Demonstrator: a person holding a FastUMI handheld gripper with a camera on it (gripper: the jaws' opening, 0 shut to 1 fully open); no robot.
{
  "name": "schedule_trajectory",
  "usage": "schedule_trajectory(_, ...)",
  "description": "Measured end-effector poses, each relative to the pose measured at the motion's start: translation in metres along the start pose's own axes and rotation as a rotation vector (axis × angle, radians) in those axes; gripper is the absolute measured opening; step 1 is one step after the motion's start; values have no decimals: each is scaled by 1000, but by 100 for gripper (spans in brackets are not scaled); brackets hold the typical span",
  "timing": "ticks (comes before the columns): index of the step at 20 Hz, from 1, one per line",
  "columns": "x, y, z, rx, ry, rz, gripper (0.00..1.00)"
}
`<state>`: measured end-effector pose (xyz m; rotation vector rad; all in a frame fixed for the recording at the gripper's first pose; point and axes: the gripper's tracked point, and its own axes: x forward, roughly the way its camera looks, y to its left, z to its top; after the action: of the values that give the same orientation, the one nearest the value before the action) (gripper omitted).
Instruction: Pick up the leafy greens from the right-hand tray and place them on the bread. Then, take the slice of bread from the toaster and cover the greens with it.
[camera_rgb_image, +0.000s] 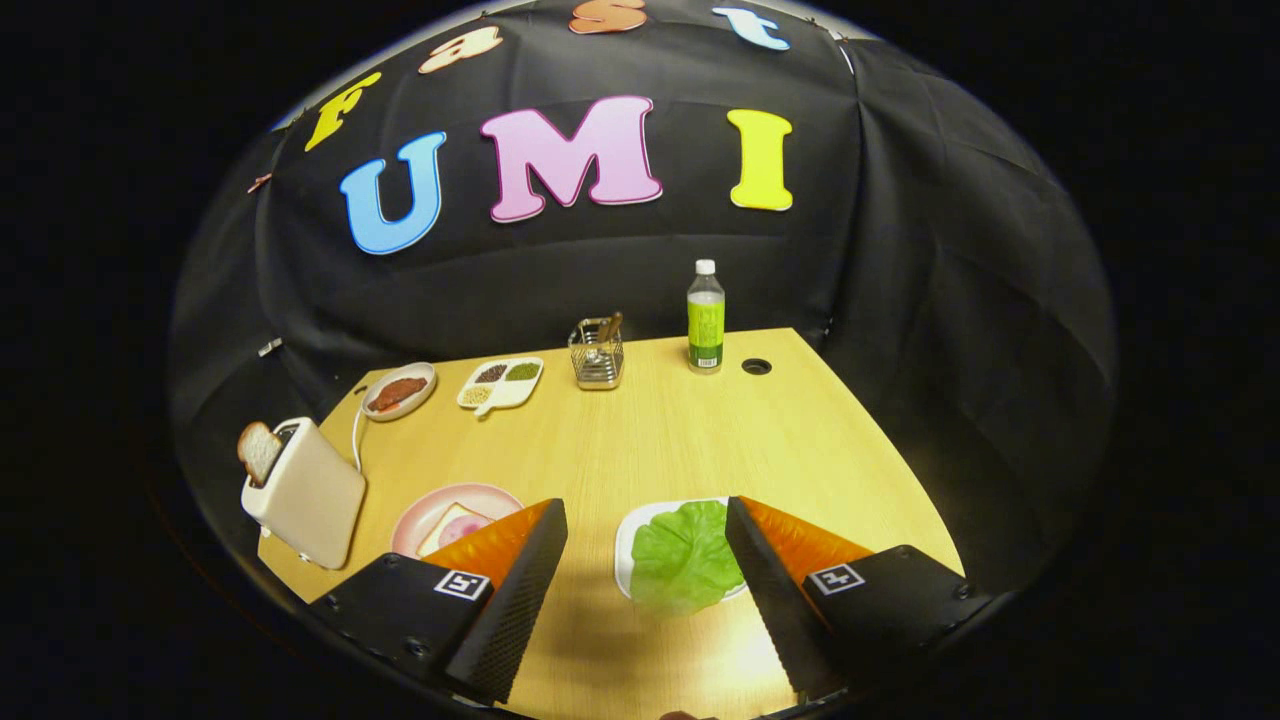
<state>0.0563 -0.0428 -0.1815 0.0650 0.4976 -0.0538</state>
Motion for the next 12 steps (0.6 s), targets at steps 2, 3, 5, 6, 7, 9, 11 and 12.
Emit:
schedule_trajectory(2, 15, -10, -14, -3, 47, -8, 99)
schedule_trajectory(3, 23, -15, -23, -1, 74, -14, 99)
schedule_trajectory(5, 40, -26, -43, 11, 133, -26, 99)
schedule_trajectory(6, 47, -31, -54, 19, 160, -34, 99)
schedule_trajectory(7, 54, -37, -65, 25, 188, -42, 99)
schedule_trajectory(9, 68, -45, -83, 30, 231, -53, 99)
schedule_trajectory(11, 80, -49, -95, 15, 260, -54, 99)
schedule_trajectory(12, 86, -50, -99, 4, 268, -55, 99)
